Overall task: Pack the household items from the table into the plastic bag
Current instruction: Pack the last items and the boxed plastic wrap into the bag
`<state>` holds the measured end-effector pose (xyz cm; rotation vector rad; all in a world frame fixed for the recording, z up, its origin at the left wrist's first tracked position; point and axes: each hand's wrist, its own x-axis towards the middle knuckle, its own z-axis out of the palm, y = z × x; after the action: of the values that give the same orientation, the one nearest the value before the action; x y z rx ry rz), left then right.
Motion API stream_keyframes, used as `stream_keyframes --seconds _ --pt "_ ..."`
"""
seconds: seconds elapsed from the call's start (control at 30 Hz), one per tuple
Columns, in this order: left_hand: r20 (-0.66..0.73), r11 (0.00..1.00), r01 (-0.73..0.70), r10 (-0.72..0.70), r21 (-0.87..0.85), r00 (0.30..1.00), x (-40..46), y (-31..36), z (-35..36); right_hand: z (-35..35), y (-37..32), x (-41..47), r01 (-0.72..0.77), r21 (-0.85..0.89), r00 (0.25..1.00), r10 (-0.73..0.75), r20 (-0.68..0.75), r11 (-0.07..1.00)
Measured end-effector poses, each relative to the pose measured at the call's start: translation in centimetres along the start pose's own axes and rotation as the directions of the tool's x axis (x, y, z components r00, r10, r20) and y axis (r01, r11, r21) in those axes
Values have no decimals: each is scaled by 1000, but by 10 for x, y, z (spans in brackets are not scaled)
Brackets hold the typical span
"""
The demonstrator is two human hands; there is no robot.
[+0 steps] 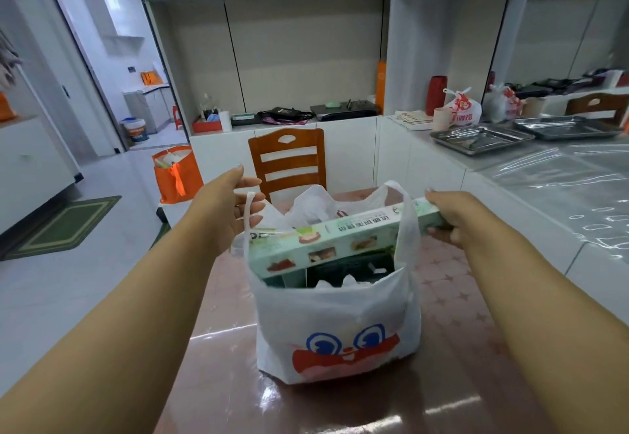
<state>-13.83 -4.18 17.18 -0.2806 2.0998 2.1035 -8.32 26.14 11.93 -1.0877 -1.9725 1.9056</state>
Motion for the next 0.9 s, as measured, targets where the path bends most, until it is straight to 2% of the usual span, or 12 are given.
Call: stream_keyframes --seconds 0.13,0.23,0.3,0.37,0.4,0.47,0.53,0.6,0.63,0.7,0.8,0.9 --pt "36 997 4 -7 82 999 -4 -4 6 12 -4 -33 61 -410 993 -14 116 910" --pt "48 998 15 -19 66 999 -6 -5 5 9 3 -40 153 -324 979 -97 182 934" --pt "39 999 22 -23 47 999 -5 -2 0 8 9 -32 55 -256 997 -37 74 965" --pt "9 999 32 -32 33 999 -2 -1 -7 9 12 -24 139 -346 957 -215 -193 928" --pt "-9 999 42 -41 22 999 -1 -1 -12 11 12 -25 255 -399 844 -404 -352 881" --pt "-22 998 61 -61 0 998 3 -1 -18 26 6 -45 651 -458 430 -791 -435 606" --pt "-19 997 72 -73 -32 997 5 -1 -22 57 3 -76 866 -400 317 -948 -24 300" --pt "-15 997 72 -72 -30 997 5 -3 -21 99 11 -90 906 -381 375 -762 528 182" --pt "-23 999 53 -53 13 998 6 -4 -20 118 16 -93 906 -410 376 -649 662 107" --pt "-68 958 -14 35 285 997 10 -8 -18 147 21 -94 894 -447 355 -570 741 -24" --pt "-139 675 11 136 738 981 19 -9 -23 169 29 -90 856 -492 319 -586 745 -159" --pt "-169 494 94 109 864 980 30 -13 -29 171 36 -89 840 -490 280 -587 759 -234"
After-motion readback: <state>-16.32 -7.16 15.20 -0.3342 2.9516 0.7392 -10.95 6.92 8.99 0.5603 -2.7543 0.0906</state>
